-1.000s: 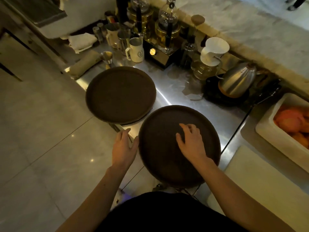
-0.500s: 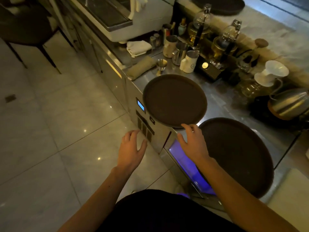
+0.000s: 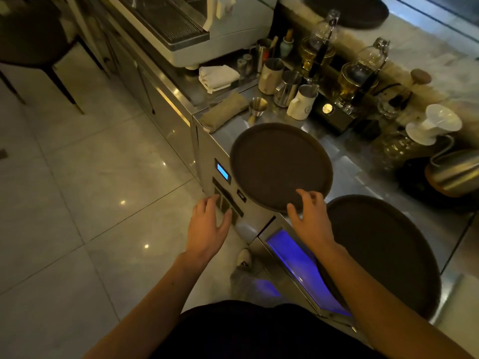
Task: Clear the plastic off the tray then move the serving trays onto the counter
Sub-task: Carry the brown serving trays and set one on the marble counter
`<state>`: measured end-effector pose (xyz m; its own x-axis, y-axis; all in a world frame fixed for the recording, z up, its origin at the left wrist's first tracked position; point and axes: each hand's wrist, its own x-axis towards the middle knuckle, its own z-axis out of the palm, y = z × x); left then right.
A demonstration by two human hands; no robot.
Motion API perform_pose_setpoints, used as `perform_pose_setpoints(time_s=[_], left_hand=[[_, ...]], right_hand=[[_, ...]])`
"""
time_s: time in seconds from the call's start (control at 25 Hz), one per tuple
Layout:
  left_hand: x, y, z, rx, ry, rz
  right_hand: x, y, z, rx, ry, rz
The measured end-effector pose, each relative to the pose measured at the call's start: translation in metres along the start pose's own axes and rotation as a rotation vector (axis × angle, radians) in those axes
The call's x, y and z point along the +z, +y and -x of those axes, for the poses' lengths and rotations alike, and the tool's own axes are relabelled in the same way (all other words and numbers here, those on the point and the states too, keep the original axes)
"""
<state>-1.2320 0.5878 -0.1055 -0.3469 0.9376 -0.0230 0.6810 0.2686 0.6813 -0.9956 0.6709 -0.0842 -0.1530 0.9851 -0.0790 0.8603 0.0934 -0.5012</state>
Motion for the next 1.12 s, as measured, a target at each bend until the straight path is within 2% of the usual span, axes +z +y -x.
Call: perform_pose_setpoints(time_s=[0.36,0.52,0.8,1.0,1.12], left_hand=[[0.032,0.028,-0.130,0.023,-0.118,-0.114],[0.056,0.042,-0.186,-0.051,-0.215,-0.153],[0.074,0.043,-0.230,-0.145,-0.354,-0.266],[0.073,0.038,-0.250,-0.161,-0.457,-0.210],[0.068,0.033,-0.266,-0.183,-0.476,-0.158]], right_hand=[[-0.003,0.049,-0.102,0.246,-0.024,0.000],[-0.005,0.076,-0.129,0.390,-0.037,-0.026],[0.003,0.090,-0.142,0.559,-0.104,-0.123],[0.012,0.079,-0.147,0.683,-0.064,-0.219],[0.014,0.072,-0.146,0.749,0.030,-0.334]])
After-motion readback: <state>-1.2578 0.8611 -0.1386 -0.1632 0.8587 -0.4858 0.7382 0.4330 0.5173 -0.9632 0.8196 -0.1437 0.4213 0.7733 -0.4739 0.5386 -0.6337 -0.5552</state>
